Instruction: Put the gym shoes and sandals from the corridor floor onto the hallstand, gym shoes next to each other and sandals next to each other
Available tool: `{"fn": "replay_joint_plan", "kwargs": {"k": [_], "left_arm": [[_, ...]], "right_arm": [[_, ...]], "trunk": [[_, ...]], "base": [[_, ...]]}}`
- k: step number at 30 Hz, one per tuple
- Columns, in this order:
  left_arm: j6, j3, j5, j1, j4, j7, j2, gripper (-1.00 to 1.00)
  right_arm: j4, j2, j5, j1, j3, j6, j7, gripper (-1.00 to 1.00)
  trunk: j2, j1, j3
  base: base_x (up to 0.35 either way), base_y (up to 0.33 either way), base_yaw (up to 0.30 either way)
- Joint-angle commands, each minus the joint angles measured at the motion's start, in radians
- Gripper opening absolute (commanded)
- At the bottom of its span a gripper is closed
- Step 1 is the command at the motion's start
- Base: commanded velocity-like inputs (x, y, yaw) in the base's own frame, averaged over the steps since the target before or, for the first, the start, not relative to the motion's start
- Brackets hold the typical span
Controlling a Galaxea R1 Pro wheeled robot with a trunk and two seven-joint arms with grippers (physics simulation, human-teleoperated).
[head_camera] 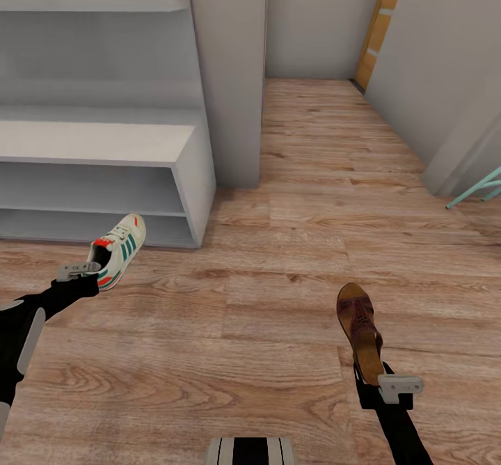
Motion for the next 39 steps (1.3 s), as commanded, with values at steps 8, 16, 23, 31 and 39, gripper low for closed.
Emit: {"fn": "replay_joint_plan", "kwargs": {"k": [8, 16, 23, 31, 39], "left_arm": [[0.007, 0.004, 0.007, -0.001, 0.000, -0.002, 0.000, -1.00], [-0.007, 0.008, 0.009, -0.001, 0.003, -0.001, -0.002, -1.00], [-0.070, 0.035, 0.020, -0.001, 0.014, 0.000, -0.005, -1.00], [-0.101, 0.047, 0.026, -0.002, 0.052, -0.001, -0.005, -1.00], [-0.100, 0.046, 0.027, -0.002, 0.058, -0.004, -0.005, -1.00]], "right_arm": [[-0.001, 0.001, 0.009, 0.000, -0.002, -0.002, 0.000, -1.00], [-0.001, 0.001, 0.009, 0.000, -0.002, -0.002, 0.000, -1.00], [-0.001, 0.001, 0.008, 0.000, -0.001, -0.002, 0.000, -1.00], [0.000, 0.001, 0.008, 0.000, -0.001, -0.002, 0.000, -1.00], [0.001, 0.001, 0.008, 0.000, 0.000, -0.002, 0.000, -1.00]], "trunk": [[0.000, 0.000, -0.001], [0.000, 0.000, -0.001], [0.000, 0.000, -0.001], [0.000, 0.000, -0.001], [0.000, 0.000, -0.001]], "base": [[0.000, 0.000, 0.000], [0.000, 0.000, 0.000], [0.000, 0.000, 0.000], [0.000, 0.000, 0.000], [0.000, 0.000, 0.000]]}}
